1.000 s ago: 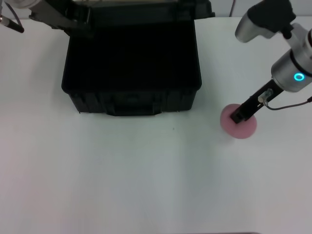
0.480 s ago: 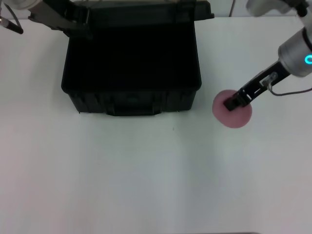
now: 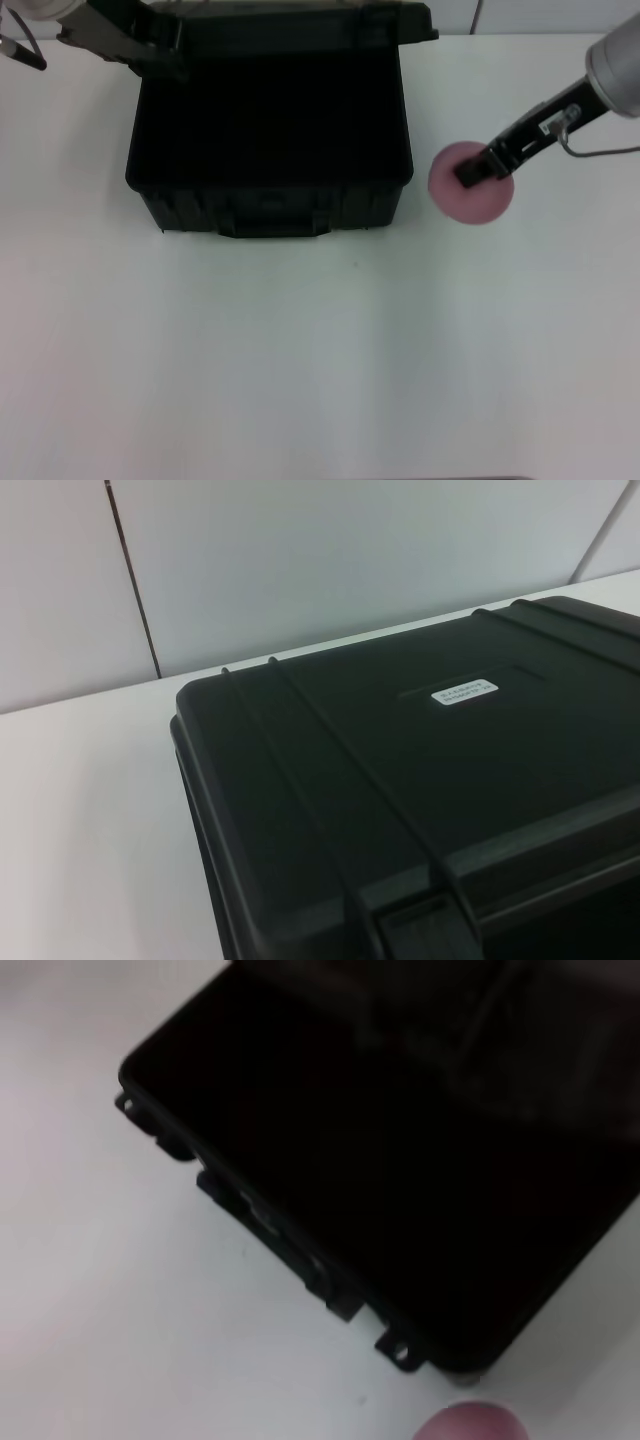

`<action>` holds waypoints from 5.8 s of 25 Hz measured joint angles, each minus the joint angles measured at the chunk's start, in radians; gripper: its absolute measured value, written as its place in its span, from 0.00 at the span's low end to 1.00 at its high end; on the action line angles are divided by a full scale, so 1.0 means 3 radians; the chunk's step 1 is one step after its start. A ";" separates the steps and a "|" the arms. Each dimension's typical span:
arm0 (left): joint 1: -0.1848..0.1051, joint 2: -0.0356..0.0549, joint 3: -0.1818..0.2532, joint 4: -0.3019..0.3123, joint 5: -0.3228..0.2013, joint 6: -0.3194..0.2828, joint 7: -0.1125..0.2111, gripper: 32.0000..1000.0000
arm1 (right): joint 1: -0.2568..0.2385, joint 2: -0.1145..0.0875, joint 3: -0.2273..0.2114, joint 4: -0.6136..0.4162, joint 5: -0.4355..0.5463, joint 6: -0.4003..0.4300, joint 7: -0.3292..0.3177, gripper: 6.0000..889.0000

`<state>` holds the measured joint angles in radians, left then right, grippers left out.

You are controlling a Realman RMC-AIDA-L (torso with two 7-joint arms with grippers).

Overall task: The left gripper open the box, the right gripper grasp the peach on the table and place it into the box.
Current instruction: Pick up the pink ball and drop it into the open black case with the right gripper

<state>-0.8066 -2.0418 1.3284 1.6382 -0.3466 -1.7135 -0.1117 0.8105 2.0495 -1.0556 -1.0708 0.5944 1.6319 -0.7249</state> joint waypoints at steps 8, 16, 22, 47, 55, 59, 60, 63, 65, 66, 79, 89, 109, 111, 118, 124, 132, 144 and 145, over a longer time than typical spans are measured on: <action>-0.0001 -0.0003 -0.0010 0.0000 0.0001 -0.0014 0.0019 0.36 | 0.0034 0.0000 0.0089 -0.0197 0.0011 -0.0022 -0.0007 0.04; -0.0008 -0.0005 -0.0011 0.0000 0.0005 -0.0018 0.0021 0.36 | 0.0099 0.0000 0.0093 -0.0230 0.0013 -0.0107 -0.0011 0.04; -0.0022 -0.0005 -0.0007 0.0000 0.0006 -0.0021 0.0022 0.36 | 0.0153 0.0000 0.0067 -0.0193 0.0012 -0.0235 -0.0038 0.04; -0.0024 -0.0005 -0.0016 0.0000 0.0006 -0.0021 0.0025 0.36 | 0.0311 0.0041 0.0039 0.0476 0.0041 -0.0842 -0.0363 0.04; -0.0027 -0.0005 -0.0016 0.0000 0.0005 -0.0021 0.0025 0.36 | 0.0347 0.0041 -0.0012 0.0586 0.0085 -0.0970 -0.0404 0.04; -0.0027 -0.0005 -0.0014 0.0000 0.0005 -0.0021 0.0025 0.36 | 0.0375 0.0041 -0.0080 0.0657 0.0092 -0.1054 -0.0406 0.04; -0.0027 -0.0005 -0.0013 0.0000 0.0005 -0.0021 0.0025 0.36 | 0.0378 0.0041 -0.0095 0.0675 0.0094 -0.1076 -0.0407 0.04; -0.0027 -0.0005 -0.0010 0.0000 0.0005 -0.0021 0.0025 0.36 | 0.0384 0.0044 -0.0164 0.0708 0.0138 -0.1137 -0.0409 0.04; -0.0027 -0.0005 -0.0010 0.0000 0.0005 -0.0021 0.0025 0.36 | 0.0385 0.0045 -0.0217 0.0722 0.0195 -0.1171 -0.0409 0.04; -0.0027 -0.0005 -0.0010 0.0000 0.0005 -0.0021 0.0025 0.36 | 0.0386 0.0046 -0.0240 0.0730 0.0208 -0.1191 -0.0410 0.04; -0.0028 -0.0009 -0.0005 0.0000 0.0005 -0.0017 0.0025 0.36 | 0.0453 0.0046 -0.0365 0.0891 0.0252 -0.1409 -0.0425 0.04; -0.0046 -0.0010 -0.0003 0.0000 0.0005 -0.0015 0.0025 0.36 | 0.0536 0.0050 -0.0389 0.1042 0.0254 -0.1577 -0.0463 0.04; -0.0068 -0.0015 0.0000 0.0000 -0.0001 -0.0004 0.0022 0.36 | 0.0716 0.0077 -0.0504 0.1429 0.0267 -0.1988 -0.0539 0.04; -0.0068 -0.0015 0.0000 0.0000 -0.0004 -0.0004 0.0020 0.36 | 0.0725 0.0077 -0.0519 0.1462 0.0266 -0.2020 -0.0539 0.05; -0.0068 -0.0015 0.0000 0.0001 -0.0005 -0.0004 0.0019 0.36 | 0.0740 0.0082 -0.0543 0.1548 0.0267 -0.2111 -0.0562 0.05; -0.0070 -0.0015 0.0000 0.0001 -0.0006 -0.0004 0.0019 0.36 | 0.0756 0.0082 -0.0547 0.1640 0.0343 -0.2157 -0.0625 0.05; -0.0072 -0.0015 0.0000 0.0000 -0.0006 -0.0004 0.0019 0.36 | 0.0780 0.0081 -0.0547 0.1694 0.0345 -0.2205 -0.0626 0.05; -0.0073 -0.0015 0.0000 0.0000 -0.0006 -0.0004 0.0019 0.36 | 0.0781 0.0081 -0.0546 0.1708 0.0345 -0.2218 -0.0625 0.05; -0.0074 -0.0015 0.0000 0.0000 -0.0006 -0.0004 0.0019 0.36 | 0.0781 0.0082 -0.0546 0.1708 0.0345 -0.2218 -0.0625 0.05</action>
<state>-0.8286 -2.0463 1.3284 1.6382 -0.3483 -1.7146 -0.1059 1.0447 2.0739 -1.2194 -0.5583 0.6980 0.9664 -0.9123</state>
